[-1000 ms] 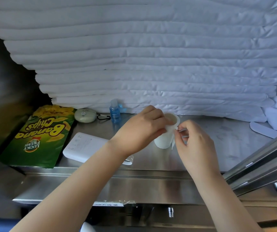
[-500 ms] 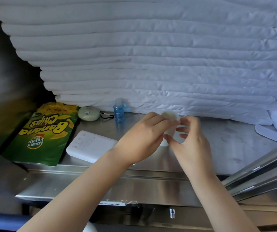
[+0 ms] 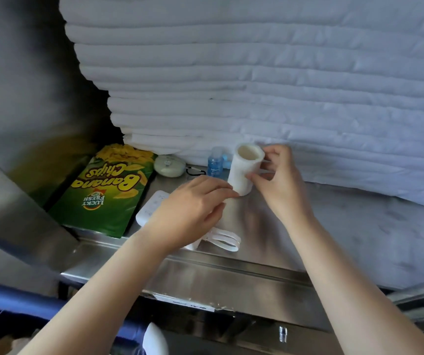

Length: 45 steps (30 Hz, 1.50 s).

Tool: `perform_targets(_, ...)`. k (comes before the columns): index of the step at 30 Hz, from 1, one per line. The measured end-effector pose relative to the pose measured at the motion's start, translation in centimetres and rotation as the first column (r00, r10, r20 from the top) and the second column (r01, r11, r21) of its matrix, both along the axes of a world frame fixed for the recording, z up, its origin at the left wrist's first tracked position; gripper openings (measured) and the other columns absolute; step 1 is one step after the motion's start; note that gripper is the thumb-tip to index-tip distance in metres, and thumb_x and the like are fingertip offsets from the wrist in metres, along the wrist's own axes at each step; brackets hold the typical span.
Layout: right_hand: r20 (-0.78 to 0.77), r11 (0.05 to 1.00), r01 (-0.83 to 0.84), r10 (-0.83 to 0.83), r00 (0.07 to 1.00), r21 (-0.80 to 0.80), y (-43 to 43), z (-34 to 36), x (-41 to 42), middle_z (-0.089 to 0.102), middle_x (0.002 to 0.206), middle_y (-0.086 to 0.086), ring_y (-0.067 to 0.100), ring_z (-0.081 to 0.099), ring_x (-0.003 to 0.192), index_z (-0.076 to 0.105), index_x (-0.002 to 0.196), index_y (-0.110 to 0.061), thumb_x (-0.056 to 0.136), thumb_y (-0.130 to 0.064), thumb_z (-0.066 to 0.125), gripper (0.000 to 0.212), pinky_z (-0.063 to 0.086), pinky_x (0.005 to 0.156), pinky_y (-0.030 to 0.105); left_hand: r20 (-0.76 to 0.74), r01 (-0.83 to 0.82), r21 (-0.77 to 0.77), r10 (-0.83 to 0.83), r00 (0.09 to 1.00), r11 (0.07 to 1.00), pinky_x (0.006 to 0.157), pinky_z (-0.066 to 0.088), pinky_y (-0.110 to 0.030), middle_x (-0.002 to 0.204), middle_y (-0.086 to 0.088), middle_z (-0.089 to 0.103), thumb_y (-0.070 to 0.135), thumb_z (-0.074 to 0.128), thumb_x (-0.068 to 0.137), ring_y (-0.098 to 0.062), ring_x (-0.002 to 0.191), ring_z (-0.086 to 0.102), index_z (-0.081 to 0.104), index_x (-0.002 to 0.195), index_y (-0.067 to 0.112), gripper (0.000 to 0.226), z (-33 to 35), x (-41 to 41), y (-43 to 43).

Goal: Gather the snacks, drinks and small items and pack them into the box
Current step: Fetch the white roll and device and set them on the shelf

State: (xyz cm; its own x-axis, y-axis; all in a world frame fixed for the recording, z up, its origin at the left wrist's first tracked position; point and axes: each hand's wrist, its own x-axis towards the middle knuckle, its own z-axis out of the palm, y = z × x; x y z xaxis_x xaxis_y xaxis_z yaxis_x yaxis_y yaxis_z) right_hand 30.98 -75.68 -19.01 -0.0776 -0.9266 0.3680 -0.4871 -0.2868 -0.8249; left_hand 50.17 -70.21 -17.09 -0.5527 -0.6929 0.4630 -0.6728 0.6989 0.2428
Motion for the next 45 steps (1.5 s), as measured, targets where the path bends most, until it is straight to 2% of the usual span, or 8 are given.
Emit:
perform_targets(6,-0.017,1.000,0.006,-0.005,1.000,0.026,-1.2,-0.1,0.8,0.056,0.094,-0.027,-0.010,0.059,0.082,0.042,0.107,-0.028,0.074,-0.007,0.075,0.051,0.049,0.074,0.019,0.056,-0.099,0.025,0.097,0.994,0.995,0.077,0.036,-0.021,0.103,-0.001,0.068,0.004,0.069,0.080,-0.023,0.092,0.064,0.071,0.102,0.012,0.023,-0.9,2.3,1.1)
perform_targets(14,0.051,0.999,0.007,-0.009,0.999,0.047,-1.3,-0.2,1.4,0.065,0.099,-0.007,0.003,0.064,0.086,0.043,0.105,-0.024,0.073,-0.006,0.075,0.049,0.053,0.082,0.034,0.037,-0.145,0.205,0.141,0.989,0.968,0.086,0.045,-0.030,0.105,0.004,0.067,0.030,0.057,0.091,-0.019,0.099,0.060,0.069,0.106,0.017,0.023,-2.6,3.4,1.0)
perform_targets(20,0.036,0.999,0.021,-0.022,0.999,0.038,-0.8,-0.4,1.7,0.058,0.103,-0.013,-0.004,0.062,0.086,0.036,0.115,-0.020,0.077,-0.010,0.074,0.055,0.043,0.068,0.004,0.019,-0.192,0.226,0.193,0.981,0.955,0.085,0.043,-0.031,0.103,0.003,0.066,0.038,0.042,0.092,-0.021,0.097,0.059,0.068,0.105,0.016,0.036,-2.9,2.8,1.1)
perform_targets(25,-0.088,0.996,0.078,-0.082,0.993,-0.052,3.1,-0.1,1.2,0.056,0.116,-0.005,0.007,0.057,0.099,0.041,0.121,-0.015,0.080,-0.033,0.070,0.053,0.047,0.082,0.024,0.066,-0.196,0.166,0.187,0.980,0.967,0.097,0.032,-0.028,0.119,-0.006,0.062,0.046,0.047,0.090,-0.025,0.110,0.054,0.062,0.119,0.008,0.050,-2.1,3.7,1.5)
perform_targets(29,-0.257,0.961,-0.207,0.251,0.933,0.185,7.5,-0.6,0.8,0.059,0.107,-0.022,-0.005,0.055,0.099,0.053,0.111,-0.034,0.079,-0.055,0.056,0.039,0.045,0.085,0.019,0.173,-0.263,0.192,0.231,0.957,0.946,0.097,0.035,-0.029,0.129,-0.003,0.057,0.058,0.065,0.073,-0.023,0.117,0.051,0.057,0.128,0.012,0.072,-1.4,7.2,1.4)
perform_targets(32,-0.389,0.920,-0.301,0.380,0.839,0.250,8.6,-1.3,1.3,0.057,0.100,-0.024,-0.004,0.053,0.095,0.059,0.107,-0.035,0.081,-0.042,0.065,0.027,0.039,0.080,0.010,0.241,-0.289,0.232,0.233,0.942,0.929,0.098,0.035,-0.029,0.137,0.003,0.050,0.051,0.076,0.067,-0.019,0.123,0.046,0.053,0.133,0.019,0.077,-2.0,8.4,1.3)
perform_targets(40,-0.560,0.985,-0.118,0.169,0.811,0.127,7.4,-0.9,-0.5,0.060,0.086,-0.011,0.014,0.055,0.088,0.071,0.095,-0.021,0.080,-0.005,0.067,0.023,0.031,0.065,0.021,0.089,-0.238,0.198,0.225,0.970,0.951,0.096,0.034,-0.024,0.136,0.005,0.052,0.039,0.082,0.066,-0.016,0.121,0.048,0.056,0.130,0.022,0.071,-3.2,8.3,1.9)
perform_targets(45,-0.647,0.997,-0.005,0.053,0.760,0.076,7.8,-0.5,-2.6,0.058,0.097,-0.007,0.020,0.054,0.097,0.069,0.097,-0.020,0.075,0.001,0.066,0.030,0.042,0.074,0.028,0.077,-0.170,0.128,0.161,0.984,0.977,0.095,0.048,-0.042,0.130,-0.003,0.057,0.034,0.082,0.068,-0.025,0.118,0.054,0.061,0.125,0.012,0.064,-3.6,6.1,2.5)
